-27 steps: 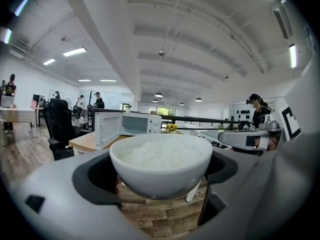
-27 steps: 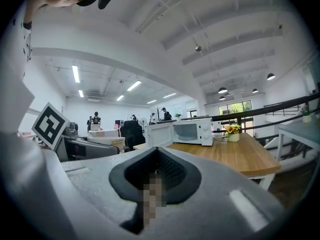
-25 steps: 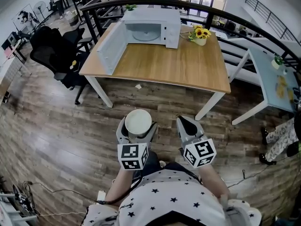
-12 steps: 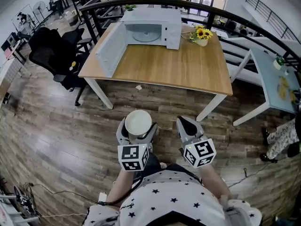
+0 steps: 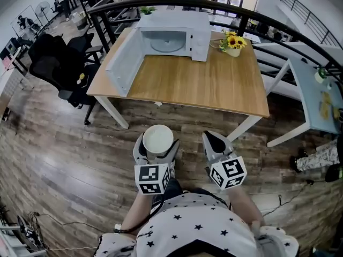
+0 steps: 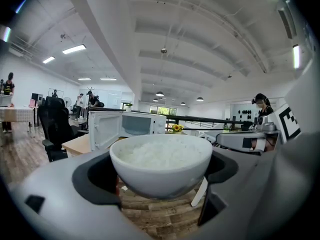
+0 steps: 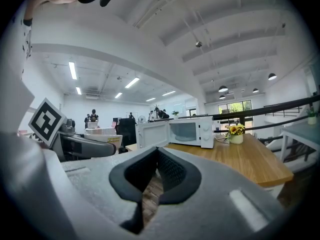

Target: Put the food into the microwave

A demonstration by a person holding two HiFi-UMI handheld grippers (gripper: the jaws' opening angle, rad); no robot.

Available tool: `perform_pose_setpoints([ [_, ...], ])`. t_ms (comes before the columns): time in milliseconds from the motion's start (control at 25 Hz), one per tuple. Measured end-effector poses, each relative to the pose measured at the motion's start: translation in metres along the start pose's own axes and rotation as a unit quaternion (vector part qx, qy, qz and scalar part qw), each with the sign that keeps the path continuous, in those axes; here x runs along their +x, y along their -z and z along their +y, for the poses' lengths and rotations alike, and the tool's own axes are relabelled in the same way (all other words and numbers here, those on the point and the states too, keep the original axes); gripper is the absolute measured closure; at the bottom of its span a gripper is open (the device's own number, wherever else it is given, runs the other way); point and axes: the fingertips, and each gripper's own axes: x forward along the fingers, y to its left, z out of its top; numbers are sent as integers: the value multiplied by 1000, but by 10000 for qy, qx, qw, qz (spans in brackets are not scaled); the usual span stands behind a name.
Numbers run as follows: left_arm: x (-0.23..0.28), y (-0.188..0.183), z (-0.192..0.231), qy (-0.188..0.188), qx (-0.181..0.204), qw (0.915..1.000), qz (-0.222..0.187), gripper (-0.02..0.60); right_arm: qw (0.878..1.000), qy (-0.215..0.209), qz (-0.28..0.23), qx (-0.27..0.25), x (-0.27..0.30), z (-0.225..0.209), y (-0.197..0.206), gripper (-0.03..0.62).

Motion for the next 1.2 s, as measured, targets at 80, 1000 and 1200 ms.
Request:
perform_pose_setpoints([
  [80,13,-4,6,29,15,10000,-1,92,10000,8,-3,-9,13,-6,-3,588],
  [1000,164,-71,99,365,23,9993,43,92,9995,289,62,-77,178,-63,-51,588],
  [1200,197,-81,120,464,63,9989,73,92,9993,376,44,-67,216,-75,-57,588],
])
